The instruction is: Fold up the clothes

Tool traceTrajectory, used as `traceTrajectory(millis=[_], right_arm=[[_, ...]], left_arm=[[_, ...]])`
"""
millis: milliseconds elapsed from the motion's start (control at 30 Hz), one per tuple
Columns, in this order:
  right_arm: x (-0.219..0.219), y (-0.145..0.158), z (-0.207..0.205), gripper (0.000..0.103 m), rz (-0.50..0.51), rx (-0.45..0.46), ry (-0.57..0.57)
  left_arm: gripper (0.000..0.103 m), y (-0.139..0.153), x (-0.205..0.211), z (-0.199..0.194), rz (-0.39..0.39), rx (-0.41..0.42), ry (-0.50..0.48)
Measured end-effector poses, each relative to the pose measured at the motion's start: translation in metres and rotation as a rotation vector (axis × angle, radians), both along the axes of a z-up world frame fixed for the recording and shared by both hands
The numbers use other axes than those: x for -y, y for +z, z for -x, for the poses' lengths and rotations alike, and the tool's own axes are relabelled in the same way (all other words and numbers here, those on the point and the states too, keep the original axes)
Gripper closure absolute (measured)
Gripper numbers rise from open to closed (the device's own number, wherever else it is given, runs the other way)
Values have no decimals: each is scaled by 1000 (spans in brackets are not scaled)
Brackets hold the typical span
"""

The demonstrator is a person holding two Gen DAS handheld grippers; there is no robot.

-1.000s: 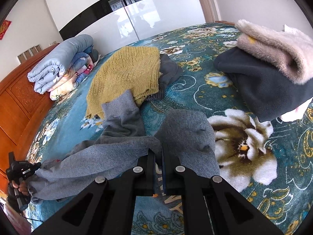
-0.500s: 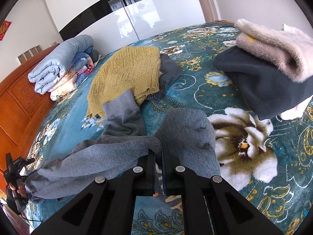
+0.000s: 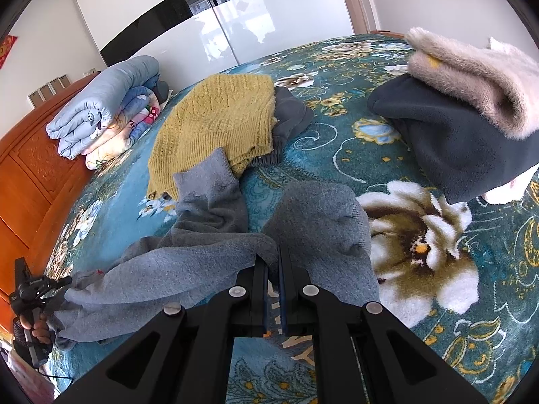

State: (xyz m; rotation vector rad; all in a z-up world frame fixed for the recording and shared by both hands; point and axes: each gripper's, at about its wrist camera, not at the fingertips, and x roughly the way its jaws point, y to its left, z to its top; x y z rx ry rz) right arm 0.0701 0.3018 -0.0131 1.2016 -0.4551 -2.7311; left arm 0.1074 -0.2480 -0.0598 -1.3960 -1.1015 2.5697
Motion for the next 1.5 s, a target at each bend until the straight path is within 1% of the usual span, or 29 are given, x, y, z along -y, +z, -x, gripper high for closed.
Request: traceTrajectory(millis=[33, 100, 167, 233, 300, 333, 400, 433, 467, 533, 633, 733, 867, 933, 967, 1000, 1033, 1067, 1100, 1133, 1167, 1233, 1267, 1300, 1333, 1400, 1433, 1467, 1500], right_arm=[[0, 0, 0, 98, -1, -1, 0], [-1, 2, -2, 98, 5, -9, -2], [-4, 8, -6, 98, 25, -37, -9], [-9, 19, -12, 98, 55, -89, -17], [-10, 39, -21, 98, 66, -173, -6], [-8, 48, -23, 98, 58, -210, 0], [4, 68, -20, 98, -7, -297, 25], [11, 78, -18, 98, -43, -341, 38], [21, 87, -7, 98, -81, -355, 53], [43, 99, 20, 98, -151, -364, 81], [83, 106, 72, 98, -267, -363, 109], [129, 98, 126, 98, -391, -338, 134], [156, 75, 147, 96, -420, -281, 166], [169, 63, 156, 81, -430, -253, 182], [175, 56, 160, 74, -435, -238, 189], [182, 50, 165, 55, -440, -224, 197], [188, 44, 169, 48, -446, -209, 205], [194, 38, 173, 47, -451, -195, 213], [188, 35, 166, 45, -436, -182, 219], [177, 33, 157, 45, -417, -169, 225], [167, 30, 147, 44, -398, -157, 231], [147, 26, 127, 44, -359, -131, 243], [137, 23, 117, 43, -340, -119, 248], [127, 21, 108, 39, -321, -106, 254], [117, 18, 98, 33, -302, -94, 260], [97, 14, 78, 32, -263, -69, 271], [87, 11, 68, 32, -244, -56, 277], [78, -1, 64, 32, -231, -21, 279], [70, -16, 61, 32, -220, 20, 280]], left_arm=[[97, 3, -3, -3, 7, -13, -8], [99, 10, -6, -11, 13, -48, -8], [99, 22, -2, -24, 0, -114, 11], [99, 39, 4, -38, -4, -186, 25], [99, 56, 11, -51, -8, -257, 39], [99, 65, 14, -57, -9, -293, 46], [99, 82, 21, -70, -13, -365, 61], [99, 90, 26, -69, -2, -376, 72], [99, 97, 31, -67, 10, -385, 84], [99, 107, 44, -56, 49, -382, 115], [98, 116, 62, -39, 103, -370, 164], [98, 101, 78, -14, 117, -298, 227], [98, 57, 95, 18, 121, -149, 321], [98, 31, 104, 30, 71, -64, 334], [98, 19, 110, 30, 25, -40, 366], [98, 13, 113, 27, -19, -40, 385], [98, 11, 114, 24, -50, -52, 384], [95, 10, 115, 22, -81, -65, 382], [93, 12, 116, 17, -102, -72, 371], [81, 18, 115, 8, -116, -93, 356], [62, 23, 114, -1, -131, -114, 339], [44, 36, 111, -22, -143, -160, 314], [43, 45, 108, -39, -111, -185, 312], [42, 54, 104, -56, -78, -209, 310], [35, 57, 100, -74, -22, -206, 326], [33, 59, 94, -102, 74, -179, 365], [33, 53, 92, -115, 89, -160, 381], [33, 48, 89, -128, 102, -142, 398], [33, 39, 86, -139, 82, -130, 404]])
